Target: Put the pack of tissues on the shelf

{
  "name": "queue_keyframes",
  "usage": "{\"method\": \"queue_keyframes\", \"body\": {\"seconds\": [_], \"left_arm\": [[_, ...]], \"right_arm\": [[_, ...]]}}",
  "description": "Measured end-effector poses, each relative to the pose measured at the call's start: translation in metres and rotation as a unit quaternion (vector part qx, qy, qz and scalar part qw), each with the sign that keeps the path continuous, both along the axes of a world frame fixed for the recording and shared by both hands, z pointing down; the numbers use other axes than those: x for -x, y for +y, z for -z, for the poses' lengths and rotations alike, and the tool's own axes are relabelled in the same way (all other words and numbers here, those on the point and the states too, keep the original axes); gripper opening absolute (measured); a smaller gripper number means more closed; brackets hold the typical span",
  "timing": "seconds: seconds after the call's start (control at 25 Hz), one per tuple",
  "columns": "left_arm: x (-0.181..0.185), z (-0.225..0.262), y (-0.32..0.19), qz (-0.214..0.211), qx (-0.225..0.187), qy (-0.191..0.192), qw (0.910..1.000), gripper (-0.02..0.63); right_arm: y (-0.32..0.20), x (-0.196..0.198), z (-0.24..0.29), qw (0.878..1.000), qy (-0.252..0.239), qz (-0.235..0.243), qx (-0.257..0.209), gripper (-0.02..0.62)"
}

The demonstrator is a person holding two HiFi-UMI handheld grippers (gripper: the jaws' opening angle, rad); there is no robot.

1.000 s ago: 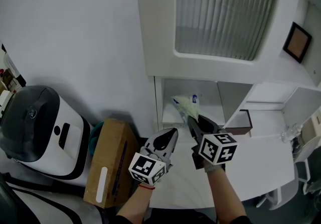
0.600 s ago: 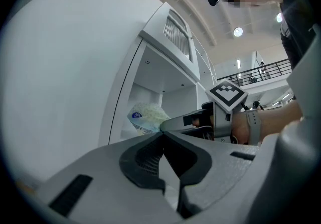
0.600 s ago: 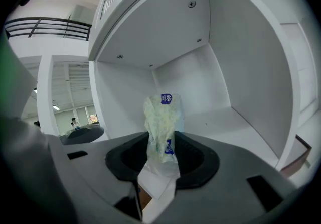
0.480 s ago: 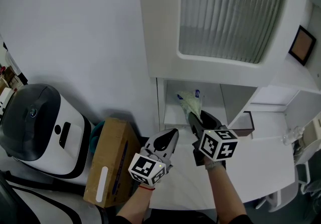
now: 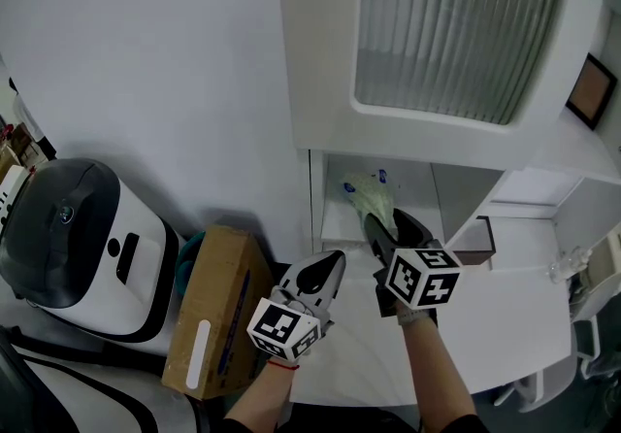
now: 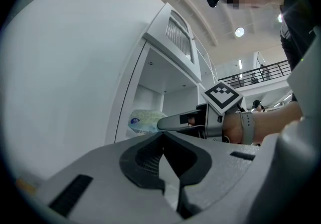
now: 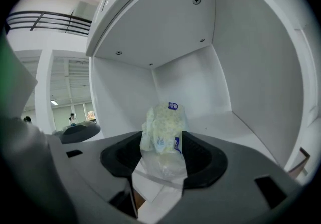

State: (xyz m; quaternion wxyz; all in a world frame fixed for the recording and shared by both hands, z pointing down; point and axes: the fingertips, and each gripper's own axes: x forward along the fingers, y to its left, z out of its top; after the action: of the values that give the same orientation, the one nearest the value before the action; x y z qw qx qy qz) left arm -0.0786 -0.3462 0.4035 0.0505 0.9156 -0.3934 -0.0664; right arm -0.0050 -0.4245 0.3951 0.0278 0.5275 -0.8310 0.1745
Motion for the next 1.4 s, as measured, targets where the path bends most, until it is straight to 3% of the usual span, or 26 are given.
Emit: {"method": "queue_keyframes", "body": {"seconds": [0.56, 1.2, 1.4], "left_arm": [[-0.002, -0.006, 0.010, -0.005, 0.008, -0.001, 1.0000, 0.006], [-0.009, -0.009, 0.016, -0.014, 0.011, -0.002, 0.9998, 0.006], [-0.012, -0.010, 0.013, -0.014, 0.013, -0.001, 0.9998, 0.006]], "right_arm": [[0.001, -0.010, 0.012, 0.999, -0.006, -0.018, -0.039, 0.304], [0.036, -0.010, 0.022, 0.995, 0.030, 0.013, -0.090, 0.309], [0.044, -0.018, 0.016, 0.995, 0.042, 0.005, -0.094, 0.112]]}}
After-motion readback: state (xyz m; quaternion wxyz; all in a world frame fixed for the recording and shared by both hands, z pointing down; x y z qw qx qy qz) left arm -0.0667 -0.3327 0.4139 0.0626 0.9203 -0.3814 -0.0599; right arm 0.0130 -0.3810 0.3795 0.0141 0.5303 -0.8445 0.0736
